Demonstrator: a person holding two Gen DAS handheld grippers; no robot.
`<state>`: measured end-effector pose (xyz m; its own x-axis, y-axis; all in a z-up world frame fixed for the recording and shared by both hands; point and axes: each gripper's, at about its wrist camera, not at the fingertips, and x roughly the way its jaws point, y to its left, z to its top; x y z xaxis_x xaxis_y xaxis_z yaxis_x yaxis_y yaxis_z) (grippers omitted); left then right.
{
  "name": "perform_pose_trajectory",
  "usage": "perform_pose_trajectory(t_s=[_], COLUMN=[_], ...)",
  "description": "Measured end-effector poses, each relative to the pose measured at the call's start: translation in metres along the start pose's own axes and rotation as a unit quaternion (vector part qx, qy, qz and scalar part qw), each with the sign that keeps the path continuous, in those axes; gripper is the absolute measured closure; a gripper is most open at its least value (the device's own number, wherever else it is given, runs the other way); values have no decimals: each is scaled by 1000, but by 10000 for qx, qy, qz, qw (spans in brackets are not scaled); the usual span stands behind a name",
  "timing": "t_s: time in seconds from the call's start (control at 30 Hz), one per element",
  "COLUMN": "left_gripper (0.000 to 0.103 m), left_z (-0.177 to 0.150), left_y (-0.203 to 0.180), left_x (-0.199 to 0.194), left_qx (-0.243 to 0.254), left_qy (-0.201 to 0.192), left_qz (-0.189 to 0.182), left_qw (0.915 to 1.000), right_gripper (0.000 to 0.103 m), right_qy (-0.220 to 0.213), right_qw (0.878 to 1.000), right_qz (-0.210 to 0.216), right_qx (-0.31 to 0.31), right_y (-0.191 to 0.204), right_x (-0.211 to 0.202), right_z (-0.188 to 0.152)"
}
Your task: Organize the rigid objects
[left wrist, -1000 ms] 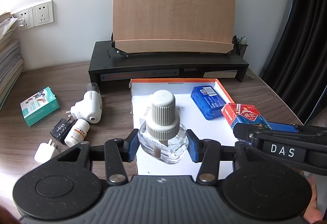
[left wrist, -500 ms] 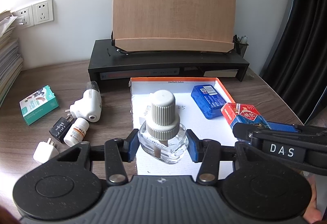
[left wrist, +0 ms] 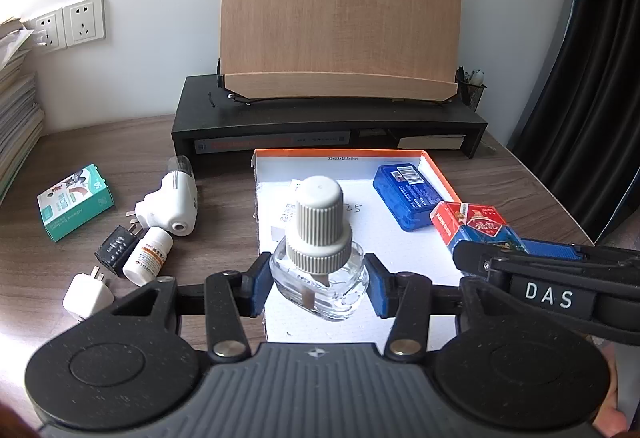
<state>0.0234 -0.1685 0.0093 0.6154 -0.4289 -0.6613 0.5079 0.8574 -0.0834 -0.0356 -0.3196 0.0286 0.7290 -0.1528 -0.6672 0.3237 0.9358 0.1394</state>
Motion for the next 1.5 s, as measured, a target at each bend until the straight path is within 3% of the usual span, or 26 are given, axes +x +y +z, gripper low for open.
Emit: perform_pose_trajectory(t_s=[1.5], left_gripper=[54], left_z=[1], left_y=[2], left_x=[17], left_qx=[-85], left_qy=[180], left_qz=[40], left_qw=[9998], right_gripper=[32], right_qy=[339], right_qw=[9989], right_qz=[-4], right_qx=[-317], right_y=[4], right_x=[27], right_z=[9])
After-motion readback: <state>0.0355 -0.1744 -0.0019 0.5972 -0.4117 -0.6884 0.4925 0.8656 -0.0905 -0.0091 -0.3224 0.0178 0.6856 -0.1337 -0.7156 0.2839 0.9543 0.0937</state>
